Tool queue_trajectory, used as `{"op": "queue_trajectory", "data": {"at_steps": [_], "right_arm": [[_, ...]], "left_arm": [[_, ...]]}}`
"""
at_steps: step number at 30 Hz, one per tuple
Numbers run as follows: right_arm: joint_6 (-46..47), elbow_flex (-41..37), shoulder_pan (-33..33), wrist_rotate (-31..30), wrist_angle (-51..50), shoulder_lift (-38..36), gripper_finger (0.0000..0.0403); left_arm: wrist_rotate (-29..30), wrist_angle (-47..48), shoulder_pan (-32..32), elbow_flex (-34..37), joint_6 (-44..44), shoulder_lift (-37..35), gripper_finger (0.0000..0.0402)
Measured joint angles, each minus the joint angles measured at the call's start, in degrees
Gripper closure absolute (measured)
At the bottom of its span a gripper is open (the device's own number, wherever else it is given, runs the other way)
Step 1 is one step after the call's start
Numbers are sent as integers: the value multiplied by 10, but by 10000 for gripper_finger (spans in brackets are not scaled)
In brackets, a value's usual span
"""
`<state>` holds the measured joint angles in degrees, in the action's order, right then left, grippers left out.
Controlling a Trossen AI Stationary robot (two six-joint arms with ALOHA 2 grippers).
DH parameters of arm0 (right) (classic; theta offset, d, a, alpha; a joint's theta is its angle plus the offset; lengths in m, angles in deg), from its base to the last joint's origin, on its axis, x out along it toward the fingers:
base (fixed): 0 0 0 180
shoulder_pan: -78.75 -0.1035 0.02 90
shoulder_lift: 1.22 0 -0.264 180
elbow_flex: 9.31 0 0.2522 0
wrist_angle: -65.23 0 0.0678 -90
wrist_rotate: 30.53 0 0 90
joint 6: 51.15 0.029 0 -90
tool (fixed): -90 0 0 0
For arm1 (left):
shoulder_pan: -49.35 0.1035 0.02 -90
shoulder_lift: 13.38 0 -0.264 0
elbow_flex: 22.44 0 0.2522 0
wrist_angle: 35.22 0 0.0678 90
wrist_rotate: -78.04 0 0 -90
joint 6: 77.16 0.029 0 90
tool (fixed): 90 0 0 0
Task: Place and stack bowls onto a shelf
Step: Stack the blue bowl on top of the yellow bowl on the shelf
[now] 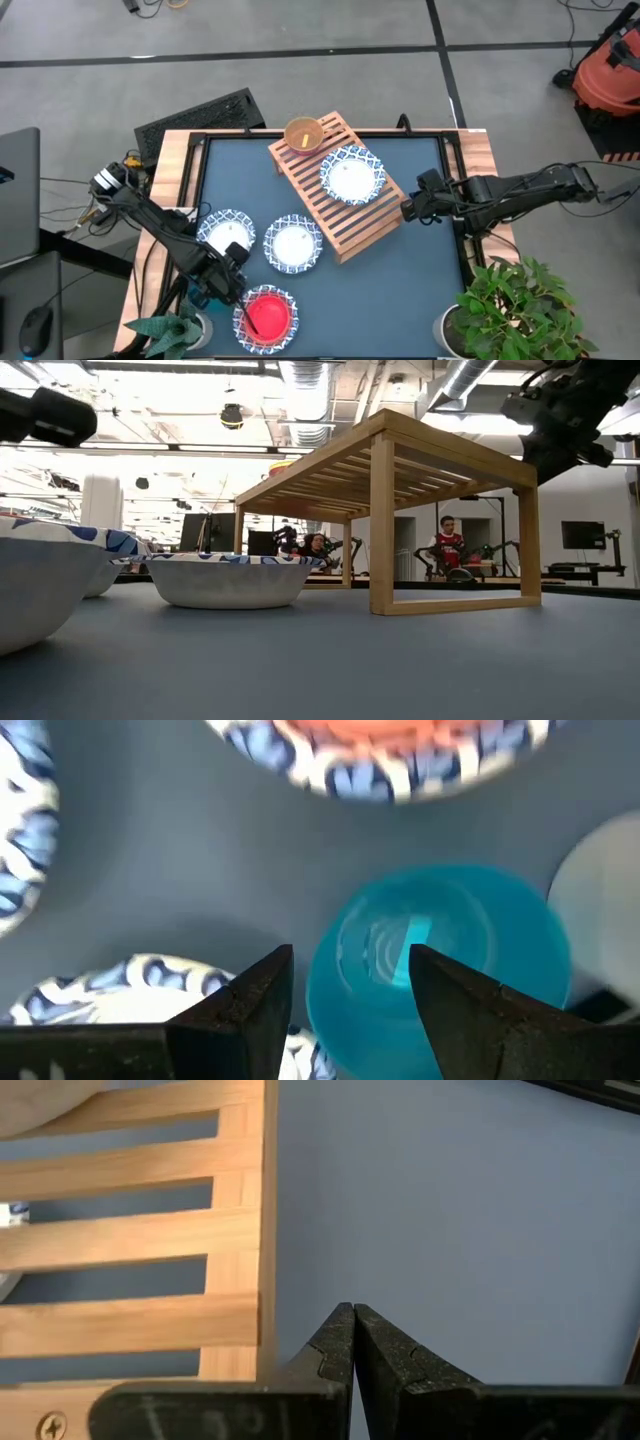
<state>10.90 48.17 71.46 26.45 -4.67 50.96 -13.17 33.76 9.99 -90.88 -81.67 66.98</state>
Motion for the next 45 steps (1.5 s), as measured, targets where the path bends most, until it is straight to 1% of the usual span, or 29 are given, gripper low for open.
{"op": "queue_trajectory", "data": {"at_steps": [2, 7, 12, 17, 23, 25, 29, 31, 35, 42, 45], "right_arm": [[8, 0, 4, -1, 0, 0, 367], [10, 0, 13, -1, 0, 0, 367], [10, 0, 19, -1, 0, 0, 367], [7, 0, 18, -1, 0, 0, 367], [1, 0, 18, -1, -1, 0, 367], [-5, 0, 18, -1, -1, 0, 367], [-5, 0, 18, 1, 0, 0, 367], [-5, 0, 18, 1, 0, 0, 367], [-6, 0, 18, 1, 0, 0, 367], [-6, 0, 18, 5, 5, 0, 367], [-6, 0, 18, 6, 15, 0, 367]], "left_arm": [[0, -8, 0, 12, 17, -7, 217], [0, -60, 5, 42, 55, -11, 217], [-2, -90, 15, 60, 80, -11, 217], [-31, -128, 17, 81, 97, -11, 217], [-36, -127, 18, 82, 107, -11, 223], [-39, -128, 19, 82, 122, -8, 235], [-61, -127, 19, 82, 150, 3, 272], [-61, -127, 19, 83, 158, 4, 288], [-52, -125, 21, 91, 145, 4, 317], [-72, -126, 21, 100, 129, 4, 389], [-71, -126, 23, 100, 123, 4, 397]]}}
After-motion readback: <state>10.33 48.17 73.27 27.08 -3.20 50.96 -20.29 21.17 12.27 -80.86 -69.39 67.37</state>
